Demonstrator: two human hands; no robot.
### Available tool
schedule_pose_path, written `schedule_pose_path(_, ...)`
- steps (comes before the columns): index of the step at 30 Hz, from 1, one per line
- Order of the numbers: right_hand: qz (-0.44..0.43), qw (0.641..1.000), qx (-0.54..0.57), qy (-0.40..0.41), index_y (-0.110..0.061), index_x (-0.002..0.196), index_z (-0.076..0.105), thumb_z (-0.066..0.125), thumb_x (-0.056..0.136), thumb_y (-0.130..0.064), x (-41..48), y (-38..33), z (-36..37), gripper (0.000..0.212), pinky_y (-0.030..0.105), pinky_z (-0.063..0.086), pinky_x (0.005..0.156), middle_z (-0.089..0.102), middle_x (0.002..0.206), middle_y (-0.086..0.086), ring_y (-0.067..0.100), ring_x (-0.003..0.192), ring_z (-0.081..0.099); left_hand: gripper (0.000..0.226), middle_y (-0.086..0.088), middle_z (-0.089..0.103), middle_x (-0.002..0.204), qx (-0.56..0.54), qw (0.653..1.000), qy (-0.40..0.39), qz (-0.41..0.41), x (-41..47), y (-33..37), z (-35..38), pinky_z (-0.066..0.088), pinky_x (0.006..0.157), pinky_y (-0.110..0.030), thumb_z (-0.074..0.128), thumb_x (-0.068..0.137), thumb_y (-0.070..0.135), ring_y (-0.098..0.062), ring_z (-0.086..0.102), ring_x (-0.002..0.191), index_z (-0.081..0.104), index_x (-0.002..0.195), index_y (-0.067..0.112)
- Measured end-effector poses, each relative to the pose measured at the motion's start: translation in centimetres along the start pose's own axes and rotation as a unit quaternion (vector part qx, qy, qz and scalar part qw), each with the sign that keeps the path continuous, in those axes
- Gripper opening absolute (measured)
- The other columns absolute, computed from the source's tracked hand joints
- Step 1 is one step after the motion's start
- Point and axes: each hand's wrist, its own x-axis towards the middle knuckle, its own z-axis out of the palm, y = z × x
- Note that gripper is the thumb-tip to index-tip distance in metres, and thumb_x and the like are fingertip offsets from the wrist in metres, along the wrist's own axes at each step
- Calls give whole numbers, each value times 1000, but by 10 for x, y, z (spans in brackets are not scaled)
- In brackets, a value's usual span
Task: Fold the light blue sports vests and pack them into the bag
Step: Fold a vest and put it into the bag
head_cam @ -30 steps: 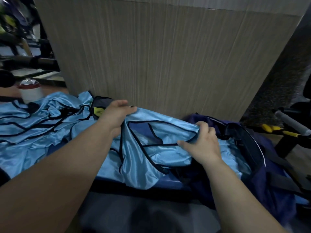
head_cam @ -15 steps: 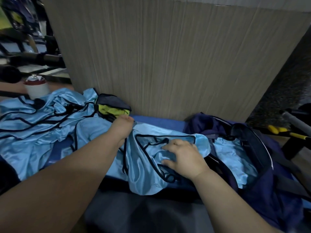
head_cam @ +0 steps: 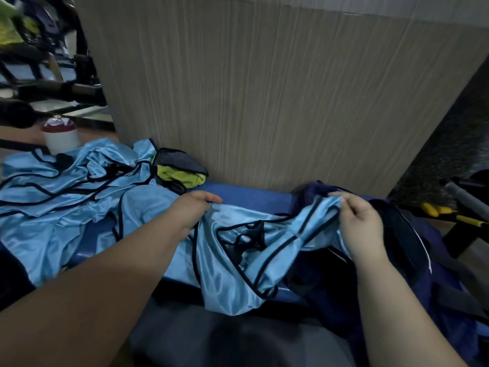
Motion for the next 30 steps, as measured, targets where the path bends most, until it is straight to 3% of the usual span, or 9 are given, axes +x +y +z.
schedule_pose_path(3, 89, 995, 29, 38, -27, 93, 72, 49, 99, -14, 2, -2, -11, 27, 39, 53, 92, 73, 100, 0, 15, 91, 66, 33, -15, 66, 113, -29, 999, -11, -8, -2, -1, 3, 48, 80, -34, 43, 99, 3, -28, 62, 98, 70, 91, 19)
schedule_pose_path(6, 150, 987, 36, -41, -33, 98, 69, 44, 96, -3, -2, -3, -7, 39, 44, 55, 87, 72, 105, 10, 20, 85, 66, 20, -13, 69, 112, -29, 1000, -6, -7, -3, -5, 7, 50, 92, -40, 54, 96, 9, -30, 64, 105, 70, 91, 19)
schedule_pose_path(9, 148, 982, 15, -120, -37, 103, 67, 48, 95, -5, -8, -3, 2, 39, 41, 55, 91, 71, 106, -7, 15, 94, 68, 7, 0, 69, 110, 55, 998, -16, 25, -10, -5, 17, 49, 98, -37, 66, 91, 23, -19, 63, 106, 70, 96, 22)
schedule_pose_path(13, 131, 977, -8, -169, -34, 128, 60, 62, 94, -28, -12, -1, 8, 34, 30, 43, 104, 64, 113, -17, 6, 109, 60, 37, 3, 53, 134, 233, 967, -9, 104, -22, 2, 44, 39, 96, -26, 71, 84, 42, -15, 52, 118, 65, 116, 25)
schedule_pose_path(17, 89, 967, -84, -225, -36, 134, 54, 78, 75, -46, -17, 8, 15, 64, 29, 42, 105, 62, 124, -13, 7, 117, 58, 66, -4, 3, 163, 425, 897, -29, 122, -42, 11, 79, 9, 118, -53, 60, 79, 68, -34, 0, 148, 47, 137, 37)
schedule_pose_path(20, 46, 961, -193, -194, -36, 131, 57, 75, 83, -33, -19, 12, 20, 52, 28, 45, 98, 66, 120, -9, 12, 114, 59, 72, -11, -8, 162, 491, 857, -11, 154, -55, 16, 99, -5, 117, -60, 47, 81, 76, -41, -18, 145, 41, 141, 37)
schedule_pose_path(23, 47, 967, -190, -159, -38, 119, 64, 74, 83, -30, -22, 12, 23, 38, 33, 49, 96, 69, 112, -11, 11, 111, 61, 75, -18, -10, 161, 539, 829, -8, 151, -61, 22, 107, -8, 115, -61, 37, 84, 78, -47, -17, 144, 35, 145, 34)
schedule_pose_path(26, 48, 980, -155, -112, -37, 104, 68, 74, 85, -30, -22, 9, 22, 21, 26, 48, 81, 65, 86, -22, 7, 92, 63, 83, -23, -7, 160, 589, 796, -3, 142, -63, 29, 106, -11, 113, -62, 27, 83, 82, -51, -11, 143, 29, 148, 31)
schedule_pose_path(30, 48, 991, -111, -54, -33, 94, 61, 74, 85, -31, -20, 6, 20, 16, 24, 44, 68, 63, 78, -20, 4, 77, 61, 85, -15, 47, 142, 636, 761, -28, 120, -63, 52, 95, 21, 111, -54, 21, 83, 83, -41, 34, 134, 29, 145, 25)
